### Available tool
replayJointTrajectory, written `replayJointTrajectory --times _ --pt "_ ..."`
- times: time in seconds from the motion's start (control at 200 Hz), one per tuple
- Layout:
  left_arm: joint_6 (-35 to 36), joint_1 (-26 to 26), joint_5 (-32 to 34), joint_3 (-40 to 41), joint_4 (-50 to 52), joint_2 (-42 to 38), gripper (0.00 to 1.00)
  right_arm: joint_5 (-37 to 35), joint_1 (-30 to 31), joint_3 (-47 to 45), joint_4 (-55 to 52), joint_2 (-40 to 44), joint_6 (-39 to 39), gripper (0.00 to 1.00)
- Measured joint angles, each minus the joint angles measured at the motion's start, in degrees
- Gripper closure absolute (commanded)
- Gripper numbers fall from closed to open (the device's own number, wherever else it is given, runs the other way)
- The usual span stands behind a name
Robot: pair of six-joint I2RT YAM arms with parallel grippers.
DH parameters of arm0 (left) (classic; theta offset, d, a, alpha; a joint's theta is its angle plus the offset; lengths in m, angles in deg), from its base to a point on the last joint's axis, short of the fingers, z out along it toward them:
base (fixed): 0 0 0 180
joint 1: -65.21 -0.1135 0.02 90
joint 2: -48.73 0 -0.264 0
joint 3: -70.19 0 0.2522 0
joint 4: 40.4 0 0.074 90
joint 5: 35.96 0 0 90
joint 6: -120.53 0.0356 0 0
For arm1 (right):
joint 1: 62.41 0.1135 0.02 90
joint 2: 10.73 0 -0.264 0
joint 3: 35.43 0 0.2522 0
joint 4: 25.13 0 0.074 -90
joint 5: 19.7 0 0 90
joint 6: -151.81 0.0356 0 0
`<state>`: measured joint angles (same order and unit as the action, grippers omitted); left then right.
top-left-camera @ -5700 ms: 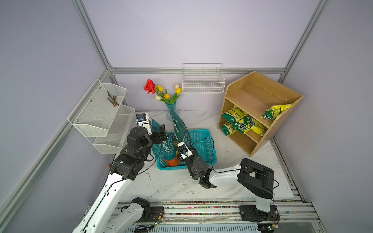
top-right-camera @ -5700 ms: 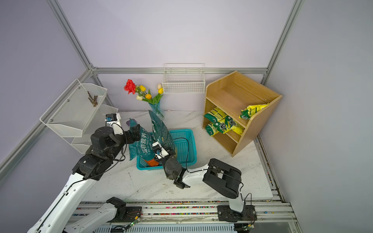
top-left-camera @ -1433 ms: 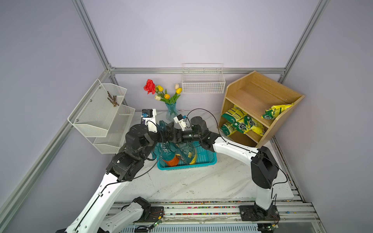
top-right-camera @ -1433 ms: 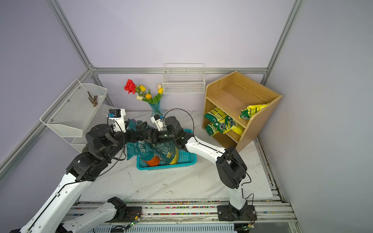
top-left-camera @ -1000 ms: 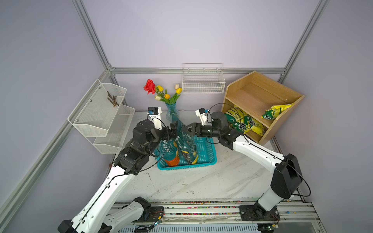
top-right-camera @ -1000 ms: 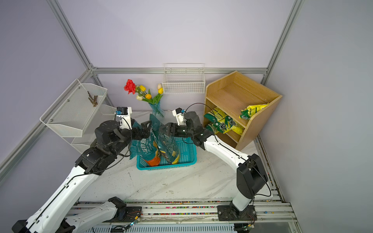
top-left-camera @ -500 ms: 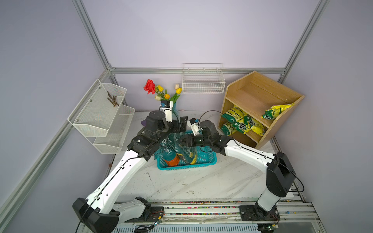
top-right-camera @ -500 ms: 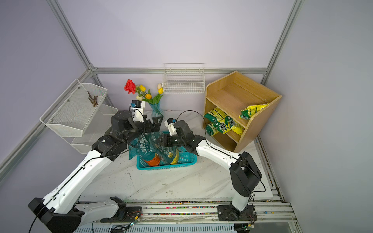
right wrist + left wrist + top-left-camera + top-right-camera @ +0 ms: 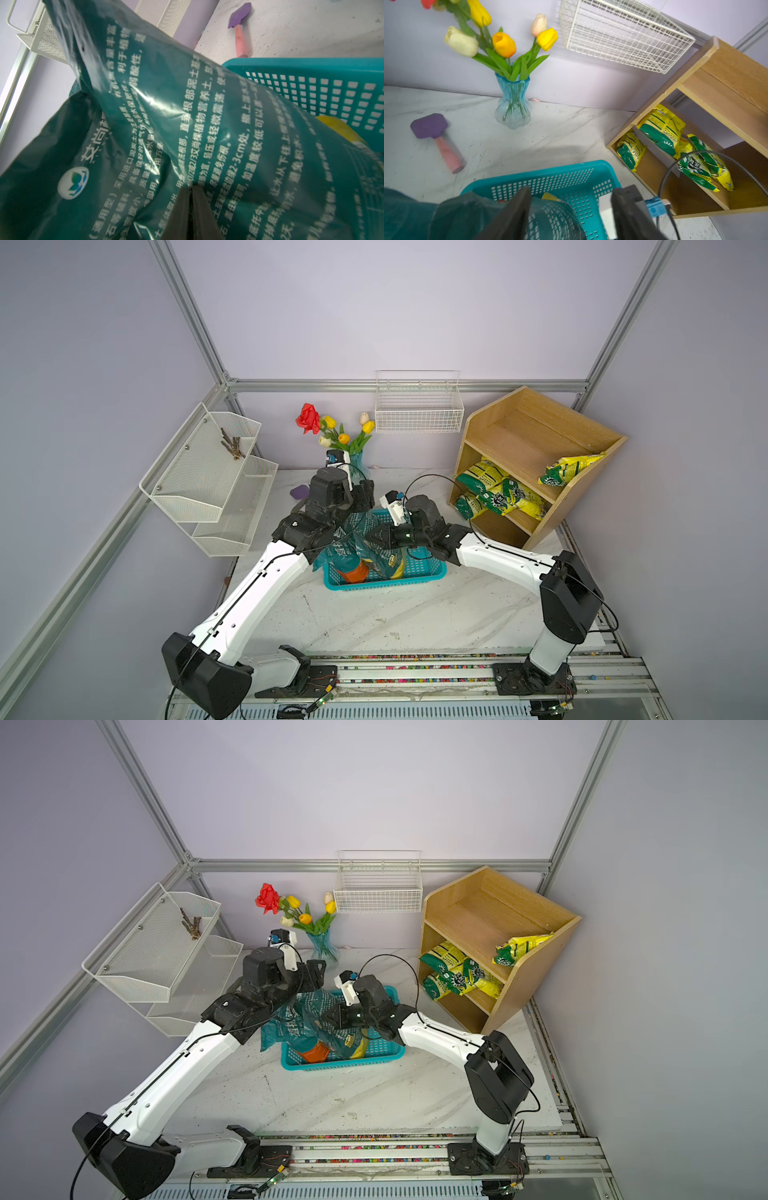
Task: Take down the fertilizer bag from the shelf
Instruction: Adjust the fertilizer bag in the storage box, then pick up the fertilizer bag from the shelf.
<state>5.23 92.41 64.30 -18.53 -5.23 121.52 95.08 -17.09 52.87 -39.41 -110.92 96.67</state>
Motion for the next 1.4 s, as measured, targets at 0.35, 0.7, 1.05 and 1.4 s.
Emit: replayJointTrajectory --times 0.35,0.7,1.05,1.4 --pt "-3.2 -2.4 0.1 3.5 2.0 2.5 0.89 -1.4 0.1 0.7 -2.7 0.4 -2.9 0.66" --pt "-4.5 -4.1 -1.2 8.3 0.7 -0.7 0.61 -22.9 -2.3 19.3 -27.7 10.8 -17.8 0.36" --pt "-4.3 -4.2 -5.0 8.2 -0.1 -0.7 0.19 -52.2 -14.8 43.8 -44.9 17.7 -28.3 0.35" --pt "-2.5 -4.2 -6.6 8.2 -0.4 -0.5 0.11 -62.0 -23.6 51.4 -61.7 12.7 -31.3 0.36"
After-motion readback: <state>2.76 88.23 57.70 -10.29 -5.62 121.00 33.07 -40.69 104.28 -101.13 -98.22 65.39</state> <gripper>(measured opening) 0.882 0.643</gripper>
